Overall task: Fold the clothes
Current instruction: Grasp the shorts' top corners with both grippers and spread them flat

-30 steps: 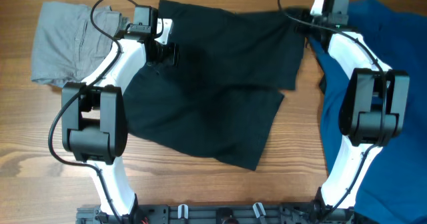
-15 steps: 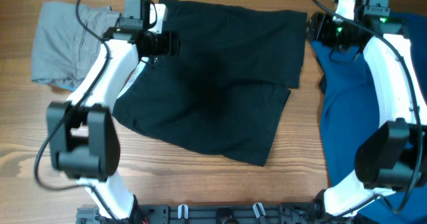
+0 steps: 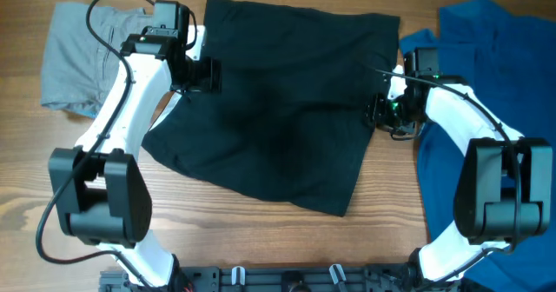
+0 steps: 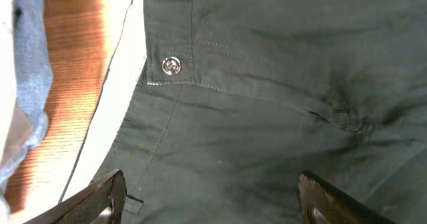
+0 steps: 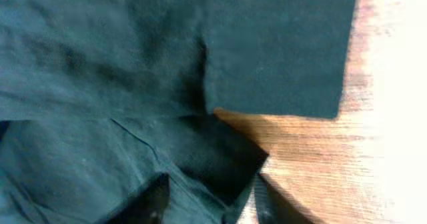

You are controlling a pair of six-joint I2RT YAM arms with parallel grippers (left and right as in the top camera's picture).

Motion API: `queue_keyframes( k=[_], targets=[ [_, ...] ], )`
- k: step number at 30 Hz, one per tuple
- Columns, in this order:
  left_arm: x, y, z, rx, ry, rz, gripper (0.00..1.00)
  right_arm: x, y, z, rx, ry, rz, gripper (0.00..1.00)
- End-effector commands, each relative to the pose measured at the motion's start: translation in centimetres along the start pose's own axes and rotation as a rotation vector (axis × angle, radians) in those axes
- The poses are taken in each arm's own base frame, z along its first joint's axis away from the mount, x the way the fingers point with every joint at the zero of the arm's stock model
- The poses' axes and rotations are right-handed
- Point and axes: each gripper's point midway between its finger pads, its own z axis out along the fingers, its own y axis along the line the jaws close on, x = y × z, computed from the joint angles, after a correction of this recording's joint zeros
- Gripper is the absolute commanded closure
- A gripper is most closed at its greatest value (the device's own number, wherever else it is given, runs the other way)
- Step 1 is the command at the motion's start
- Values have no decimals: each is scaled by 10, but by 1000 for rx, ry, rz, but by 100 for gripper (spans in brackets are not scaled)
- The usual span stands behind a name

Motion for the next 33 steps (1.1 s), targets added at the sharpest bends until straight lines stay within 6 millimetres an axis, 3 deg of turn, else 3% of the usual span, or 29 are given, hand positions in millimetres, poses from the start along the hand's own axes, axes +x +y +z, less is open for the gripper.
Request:
queue_keyframes(
  k=[1,4,7,10,17,18,19,20,21,26,29,33],
  targets=[
    [23,4,27,1,95,-22,18,1,10,-2,-64,13,-28,94],
    [47,2,42,23,168,-31,18,-10,5,-33,-54,-21,11,96],
    [52,3,48,23,169,-31,17,-23,-7,-57,-30,-99,49,96],
    [55,1,59,46,151,-30,17,-40,-19,-61,2,-171,88,96],
    [72,0,84,73,132,-29,18,-97,-10,-68,-45,-390,53,96],
    [71,0,84,73,126,-29,18,-101,-11,-67,-49,-401,64,92],
    [68,0,84,73,117,-28,17,-102,-12,-64,-47,-400,67,63],
    [64,-1,84,75,100,-26,17,-102,-17,-64,-18,-403,68,42],
    [62,-1,84,76,90,-24,17,-102,-21,-64,2,-405,66,39],
    [48,-3,76,80,51,-20,16,-57,-23,-60,-5,-230,95,36],
    [24,-8,63,100,-28,-8,16,-19,-24,-65,17,-99,122,35],
    [6,-9,66,105,-101,3,15,27,-21,-58,6,78,122,35]
  ],
)
